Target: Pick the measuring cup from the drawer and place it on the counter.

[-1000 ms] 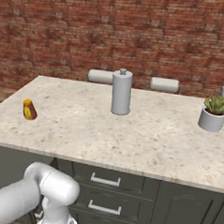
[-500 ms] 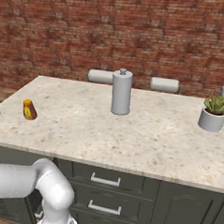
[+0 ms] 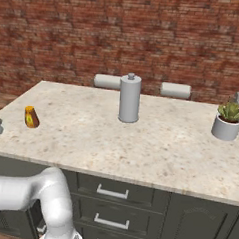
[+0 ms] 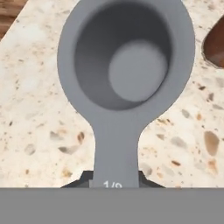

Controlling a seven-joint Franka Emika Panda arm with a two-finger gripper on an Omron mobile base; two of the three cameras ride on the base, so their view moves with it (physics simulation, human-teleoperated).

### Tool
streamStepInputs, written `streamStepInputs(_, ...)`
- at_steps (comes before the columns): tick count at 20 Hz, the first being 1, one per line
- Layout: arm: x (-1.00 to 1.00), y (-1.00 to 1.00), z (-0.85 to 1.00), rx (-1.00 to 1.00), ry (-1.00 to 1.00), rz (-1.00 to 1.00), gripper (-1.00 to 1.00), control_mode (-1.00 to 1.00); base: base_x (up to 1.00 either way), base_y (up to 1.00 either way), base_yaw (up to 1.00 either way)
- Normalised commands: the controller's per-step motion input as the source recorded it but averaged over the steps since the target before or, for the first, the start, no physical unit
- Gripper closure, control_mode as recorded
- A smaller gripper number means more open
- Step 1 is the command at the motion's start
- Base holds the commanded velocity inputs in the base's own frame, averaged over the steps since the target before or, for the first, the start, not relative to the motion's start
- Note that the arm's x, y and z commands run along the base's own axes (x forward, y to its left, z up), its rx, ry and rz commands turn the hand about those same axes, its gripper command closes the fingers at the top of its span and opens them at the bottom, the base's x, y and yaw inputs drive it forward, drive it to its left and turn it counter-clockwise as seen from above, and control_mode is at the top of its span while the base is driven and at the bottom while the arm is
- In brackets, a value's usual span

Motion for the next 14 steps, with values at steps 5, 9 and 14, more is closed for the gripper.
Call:
streamStepInputs(5, -0.03, 0.0, -0.25, 0.0, 0.0, 0.14, -1.0, -1.0, 0.0, 0.0, 0.0)
streamStepInputs(9, -0.06, -0.04, 0.0, 0.0, 0.0, 0.12, -1.0, -1.0, 0.0, 0.0, 0.0)
streamStepInputs(14, -0.11, -0.09, 0.13, 0.0, -0.08, 0.13, -1.0, -1.0, 0.0, 0.0, 0.0)
